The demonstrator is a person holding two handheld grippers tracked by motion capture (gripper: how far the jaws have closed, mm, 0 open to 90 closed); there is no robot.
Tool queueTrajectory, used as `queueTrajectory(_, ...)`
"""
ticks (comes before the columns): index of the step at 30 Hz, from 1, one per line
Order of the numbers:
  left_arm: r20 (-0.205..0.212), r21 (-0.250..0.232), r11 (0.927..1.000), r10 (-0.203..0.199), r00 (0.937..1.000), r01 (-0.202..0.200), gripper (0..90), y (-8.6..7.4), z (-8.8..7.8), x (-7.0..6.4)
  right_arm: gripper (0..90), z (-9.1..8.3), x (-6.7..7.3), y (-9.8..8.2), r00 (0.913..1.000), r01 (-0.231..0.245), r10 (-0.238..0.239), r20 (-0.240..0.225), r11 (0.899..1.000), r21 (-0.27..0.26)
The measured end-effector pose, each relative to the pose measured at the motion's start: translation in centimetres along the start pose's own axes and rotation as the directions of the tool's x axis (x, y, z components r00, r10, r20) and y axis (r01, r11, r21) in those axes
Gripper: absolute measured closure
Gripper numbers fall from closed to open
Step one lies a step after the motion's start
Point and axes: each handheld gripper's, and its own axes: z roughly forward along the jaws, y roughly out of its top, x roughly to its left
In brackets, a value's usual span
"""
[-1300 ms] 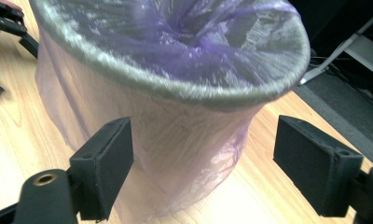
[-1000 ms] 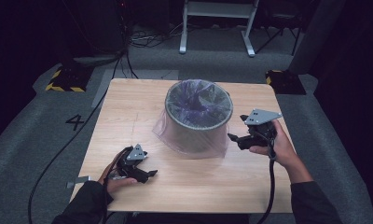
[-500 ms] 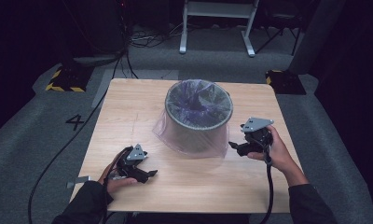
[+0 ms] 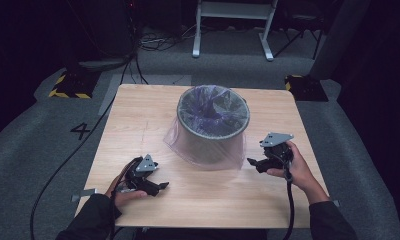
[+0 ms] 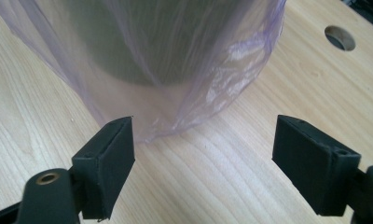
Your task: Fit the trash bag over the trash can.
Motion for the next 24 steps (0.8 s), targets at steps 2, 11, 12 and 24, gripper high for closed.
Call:
queueTrajectory(2,0.0,0.0,1.0,0.0,1.0,0.0,14.7,0.0,0.0,0.0,21.5,0.1,0.0,-0.4,1.0,-0.006,0.006,0.001,1.0,0.002)
queueTrajectory(11,0.0,0.0,1.0,-0.001,1.0,0.001,14.7,0.0,0.0,0.0,21.5,0.4,-0.2,-2.1,0.9989,-0.046,0.046,-0.006,0.999,0.012)
queueTrajectory(12,0.0,0.0,1.0,0.0,1.0,0.0,14.7,0.0,0.0,0.0,21.5,0.3,-0.3,-2.2,0.9989,-0.047,0.047,-0.004,0.999,0.014)
queueTrajectory(24,-0.002,0.0,1.0,0.0,1.0,0.0,14.7,0.0,0.0,0.0,20.9,0.2,-0.2,-4.9,0.9985,-0.048,0.047,0.029,0.998,0.05)
